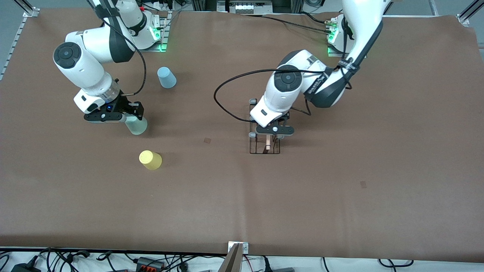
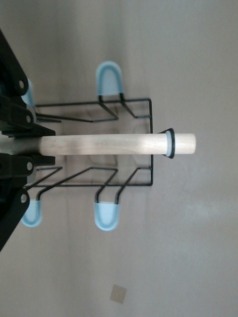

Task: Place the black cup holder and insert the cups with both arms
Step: 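Set the rack down, release it while the right gripper lifts the teal cup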

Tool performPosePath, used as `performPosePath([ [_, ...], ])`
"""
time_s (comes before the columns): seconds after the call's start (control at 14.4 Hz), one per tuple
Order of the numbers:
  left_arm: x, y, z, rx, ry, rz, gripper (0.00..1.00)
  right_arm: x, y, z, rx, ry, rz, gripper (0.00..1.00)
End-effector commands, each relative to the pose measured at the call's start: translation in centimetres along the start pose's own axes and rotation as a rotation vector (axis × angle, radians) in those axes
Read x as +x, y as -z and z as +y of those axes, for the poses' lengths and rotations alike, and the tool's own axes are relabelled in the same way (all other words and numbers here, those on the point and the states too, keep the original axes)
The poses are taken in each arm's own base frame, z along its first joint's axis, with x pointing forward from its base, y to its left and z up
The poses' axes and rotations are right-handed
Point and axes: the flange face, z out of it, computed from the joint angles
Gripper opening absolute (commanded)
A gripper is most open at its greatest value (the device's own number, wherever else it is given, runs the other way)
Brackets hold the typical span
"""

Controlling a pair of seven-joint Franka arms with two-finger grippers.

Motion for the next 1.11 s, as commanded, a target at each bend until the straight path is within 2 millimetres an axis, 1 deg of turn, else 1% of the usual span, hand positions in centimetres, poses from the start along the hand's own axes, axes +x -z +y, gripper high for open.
performPosePath([
  [0.0, 0.7, 0.1, 0.8, -0.005, 0.013, 0.031, 0.05, 1.5, 3.9, 0.1, -0.008, 0.008, -0.039, 0.10],
  [0.07, 0.7, -0.2, 0.7, -0.003, 0.013, 0.027, 0.05, 1.7, 4.8, 0.0, -0.014, -0.004, -0.071, 0.10],
  [0.14, 0.7, 0.0, 0.7, -0.005, 0.013, 0.030, 0.09, 2.0, 5.7, -0.1, -0.017, -0.007, -0.089, 0.10],
  [0.21, 0.7, -0.1, 0.7, -0.004, 0.015, 0.026, 0.37, 2.3, 6.5, -0.2, -0.016, -0.010, -0.086, 0.09],
  [0.28, 0.9, 0.0, 0.5, -0.003, 0.017, 0.029, 0.74, 2.6, 7.4, -0.4, -0.011, -0.011, -0.084, 0.09],
  [0.35, 1.1, 0.3, 0.2, -0.001, 0.009, 0.033, 1.00, 2.8, 8.1, -0.5, -0.012, -0.011, -0.089, 0.09],
  [0.42, 1.2, 0.6, 0.0, 0.007, 0.007, 0.039, 1.00, 2.9, 8.6, -0.7, -0.011, -0.013, -0.092, 0.09],
  [0.49, 1.3, 1.3, -0.3, 0.009, 0.011, 0.047, 1.00, 2.9, 9.0, -1.2, -0.008, -0.041, -0.096, 0.09],
  [0.56, 1.5, 2.5, -0.6, 0.009, 0.017, 0.062, 1.00, 2.9, 9.3, -1.6, -0.007, -0.071, -0.095, 0.09],
  [0.63, 1.9, 4.0, -1.5, 0.019, 0.020, 0.067, 1.00, 2.6, 10.0, -3.2, 0.004, -0.090, -0.085, 0.09],
  [0.69, 2.6, 5.8, -2.6, 0.027, 0.009, 0.071, 1.00, 2.1, 10.5, -5.1, 0.032, -0.124, -0.085, 0.09],
  [0.76, 3.4, 7.8, -4.1, 0.050, -0.020, 0.059, 1.00, 1.9, 10.9, -5.8, 0.060, -0.187, -0.090, 0.09],
  [0.83, 4.1, 9.2, -5.7, 0.072, -0.051, 0.038, 1.00, 1.4, 10.9, -7.3, 0.073, -0.213, -0.096, 0.09],
  [0.9, 4.9, 11.0, -7.4, 0.092, -0.092, 0.015, 1.00, 1.0, 11.2, -8.9, 0.075, -0.221, -0.093, 0.09],
  [0.97, 5.8, 12.2, -9.4, 0.106, -0.123, -0.007, 1.00, 0.3, 11.2, -10.9, 0.073, -0.251, -0.091, 0.09],
  [1.04, 6.6, 13.6, -11.7, 0.115, -0.140, -0.024, 1.00, -0.4, 11.1, -12.9, 0.072, -0.283, -0.092, 0.09],
])
